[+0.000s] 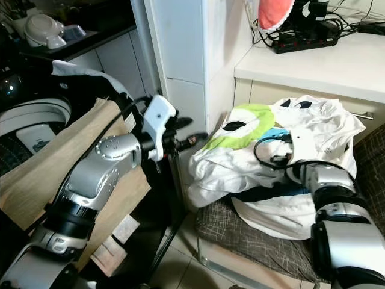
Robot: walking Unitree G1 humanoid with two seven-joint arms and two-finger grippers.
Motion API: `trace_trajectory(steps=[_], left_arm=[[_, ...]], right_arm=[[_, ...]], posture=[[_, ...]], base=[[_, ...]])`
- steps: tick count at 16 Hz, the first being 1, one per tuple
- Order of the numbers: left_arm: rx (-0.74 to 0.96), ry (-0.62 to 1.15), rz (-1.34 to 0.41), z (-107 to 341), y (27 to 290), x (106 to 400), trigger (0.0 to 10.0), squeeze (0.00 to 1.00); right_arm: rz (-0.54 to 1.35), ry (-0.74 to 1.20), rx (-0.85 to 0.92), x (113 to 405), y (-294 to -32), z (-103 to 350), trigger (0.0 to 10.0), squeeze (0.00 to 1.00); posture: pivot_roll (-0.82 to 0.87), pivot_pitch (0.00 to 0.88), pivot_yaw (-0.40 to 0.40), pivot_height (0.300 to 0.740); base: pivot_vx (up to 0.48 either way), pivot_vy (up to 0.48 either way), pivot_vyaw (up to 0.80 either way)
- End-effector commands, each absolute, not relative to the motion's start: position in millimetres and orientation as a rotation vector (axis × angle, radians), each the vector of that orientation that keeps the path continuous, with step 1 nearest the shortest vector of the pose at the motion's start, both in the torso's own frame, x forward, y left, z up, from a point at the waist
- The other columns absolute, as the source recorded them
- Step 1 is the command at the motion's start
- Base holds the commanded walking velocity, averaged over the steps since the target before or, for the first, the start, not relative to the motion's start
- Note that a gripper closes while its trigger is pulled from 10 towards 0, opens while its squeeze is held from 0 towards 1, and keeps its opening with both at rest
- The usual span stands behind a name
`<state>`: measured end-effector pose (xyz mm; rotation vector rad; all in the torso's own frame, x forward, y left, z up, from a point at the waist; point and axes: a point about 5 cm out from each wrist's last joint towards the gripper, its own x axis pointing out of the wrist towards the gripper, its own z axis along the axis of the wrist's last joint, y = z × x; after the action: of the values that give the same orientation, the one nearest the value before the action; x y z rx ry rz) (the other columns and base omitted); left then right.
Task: Clothes washing
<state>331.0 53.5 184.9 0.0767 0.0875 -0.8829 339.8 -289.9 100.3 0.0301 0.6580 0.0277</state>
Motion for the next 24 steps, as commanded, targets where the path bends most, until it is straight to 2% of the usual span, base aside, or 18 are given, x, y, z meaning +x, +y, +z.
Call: trace_trajectory(steps=[1,5,8,10,12,13,18,23,24], left_arm=[[0.031,0.093,-0.777,194.3,63.9,342.6,10.0,0.00],[0.016,0.095,-0.743,199.3,65.8,348.3,10.0,0.00],[0.058,0.012,-0.747,206.9,60.2,347.6,10.0,0.00],[0.111,-0.040,-0.798,215.4,52.4,342.3,10.0,0.00],[0.163,-0.119,-0.871,229.5,40.1,335.2,10.0,0.00],[0.127,-0.126,-0.919,236.5,34.6,331.4,10.0,1.00],[0.000,-0.255,-0.906,268.5,19.5,331.3,10.0,1.00],[0.005,-0.208,-0.869,255.2,4.6,334.9,10.0,1.00],[-0.063,-0.213,-0.898,258.1,1.6,333.0,10.0,1.00]], right_arm=[[0.027,0.532,0.050,352.6,-295.0,135.3,0.0,0.00],[0.053,0.355,0.046,354.9,-301.7,195.9,0.0,0.00],[0.121,0.253,0.042,348.7,-296.7,242.7,0.0,0.00],[0.208,0.141,0.073,340.0,-284.8,288.6,0.0,0.00],[0.380,0.057,0.109,324.2,-263.6,326.6,0.0,0.00],[0.453,0.031,0.105,317.4,-254.9,338.2,0.0,0.00],[0.647,-0.028,0.113,296.6,-225.9,365.6,0.0,0.00],[0.753,-0.051,0.156,285.7,-210.7,374.0,0.0,0.00],[0.759,-0.043,0.149,284.1,-208.0,373.5,0.0,0.00]], posture=[[-0.07,0.000,0.119,0.740],[-0.09,0.000,0.128,0.740],[-0.10,0.000,0.127,0.740],[-0.10,0.000,0.123,0.740],[-0.10,0.000,0.118,0.740],[-0.10,0.000,0.118,0.740],[-0.11,0.000,0.110,0.740],[-0.12,0.000,0.106,0.740],[-0.12,0.000,0.106,0.740]], base=[[0.000,0.000,0.00],[0.000,0.000,0.00],[0.000,0.000,0.00],[0.000,0.000,0.00],[0.000,0.000,0.00],[0.000,0.000,0.00],[0.000,0.000,0.00],[0.000,0.000,0.00],[0.000,0.000,0.00]])
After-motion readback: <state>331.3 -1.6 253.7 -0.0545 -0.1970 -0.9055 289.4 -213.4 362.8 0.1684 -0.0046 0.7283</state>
